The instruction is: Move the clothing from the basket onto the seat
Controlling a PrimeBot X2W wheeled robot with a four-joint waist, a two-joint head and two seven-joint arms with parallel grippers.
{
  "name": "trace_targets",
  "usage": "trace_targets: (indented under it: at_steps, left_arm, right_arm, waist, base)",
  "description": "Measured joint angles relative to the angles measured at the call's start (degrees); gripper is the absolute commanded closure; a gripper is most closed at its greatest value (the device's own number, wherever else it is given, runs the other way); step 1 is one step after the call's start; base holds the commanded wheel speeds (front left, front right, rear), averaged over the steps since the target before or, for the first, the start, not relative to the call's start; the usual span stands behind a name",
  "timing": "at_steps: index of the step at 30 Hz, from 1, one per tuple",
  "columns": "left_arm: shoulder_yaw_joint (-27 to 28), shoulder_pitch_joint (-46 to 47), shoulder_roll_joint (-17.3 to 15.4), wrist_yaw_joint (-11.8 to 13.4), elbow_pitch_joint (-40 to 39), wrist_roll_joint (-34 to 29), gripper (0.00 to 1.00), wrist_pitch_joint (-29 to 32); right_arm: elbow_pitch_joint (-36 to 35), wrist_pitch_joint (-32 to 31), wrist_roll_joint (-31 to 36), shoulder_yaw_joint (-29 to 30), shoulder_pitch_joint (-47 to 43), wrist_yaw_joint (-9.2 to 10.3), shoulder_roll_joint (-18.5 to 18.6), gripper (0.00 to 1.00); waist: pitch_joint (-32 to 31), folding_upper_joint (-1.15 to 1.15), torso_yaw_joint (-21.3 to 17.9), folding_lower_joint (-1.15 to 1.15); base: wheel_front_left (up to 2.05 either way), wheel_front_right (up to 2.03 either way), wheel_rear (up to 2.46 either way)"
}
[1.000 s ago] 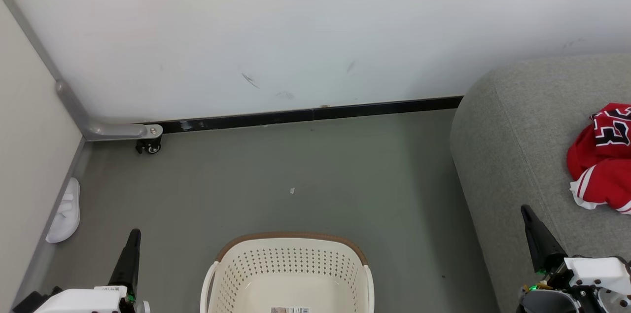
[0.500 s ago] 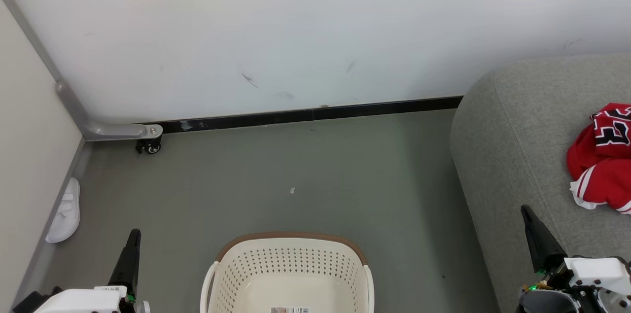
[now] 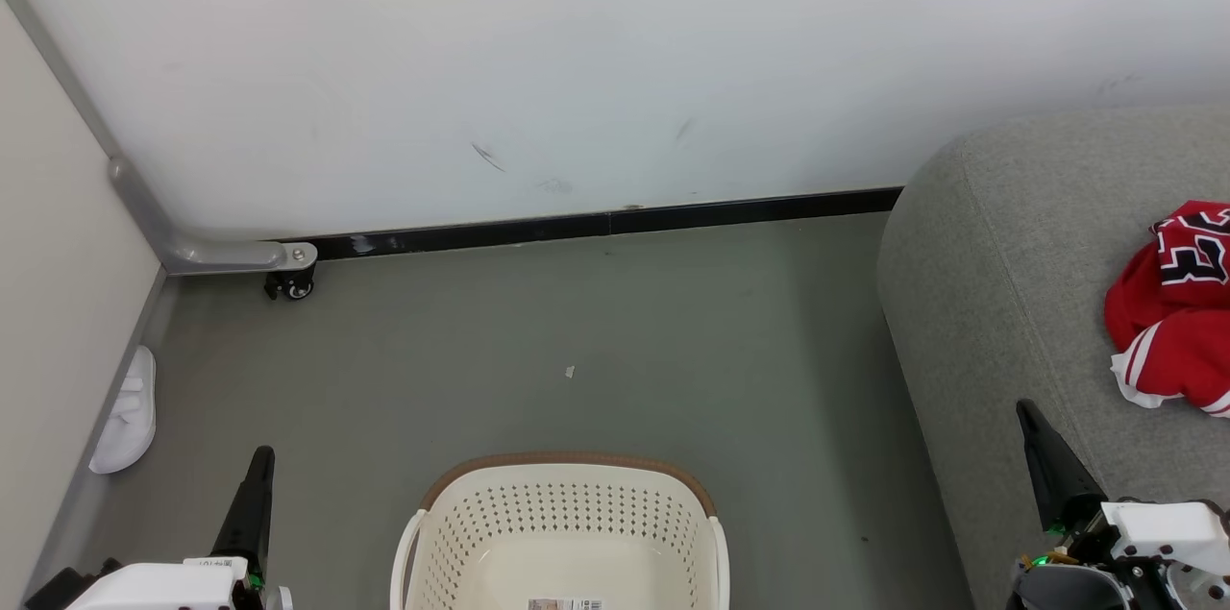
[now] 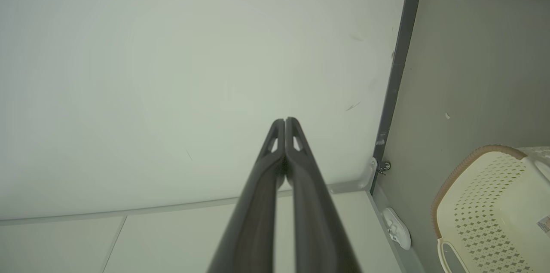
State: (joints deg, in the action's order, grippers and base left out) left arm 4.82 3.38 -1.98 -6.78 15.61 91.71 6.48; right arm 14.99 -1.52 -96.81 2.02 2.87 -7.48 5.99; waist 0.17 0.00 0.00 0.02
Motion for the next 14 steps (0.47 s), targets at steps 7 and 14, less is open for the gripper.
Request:
trace_targets:
  at_steps: [7,14]
  left_arm:
    - [0.0,0.0,0.0,0.0,0.0,0.0,1.00,0.0]
    - [0.0,0.0,0.0,0.0,0.0,0.0,1.00,0.0]
  right_arm:
    - [0.0,0.0,0.0,0.2,0.0,0.00,0.0,1.00]
    - [0.0,-0.1,0.0,0.3,0.0,0.00,-0.1,1.00]
  waist:
    - [0.0,0.00,0.0,0.00]
    - [0.0,0.00,0.0,0.00]
  base:
    - [0.00,0.00,0.00]
    - [0.00,0.00,0.00]
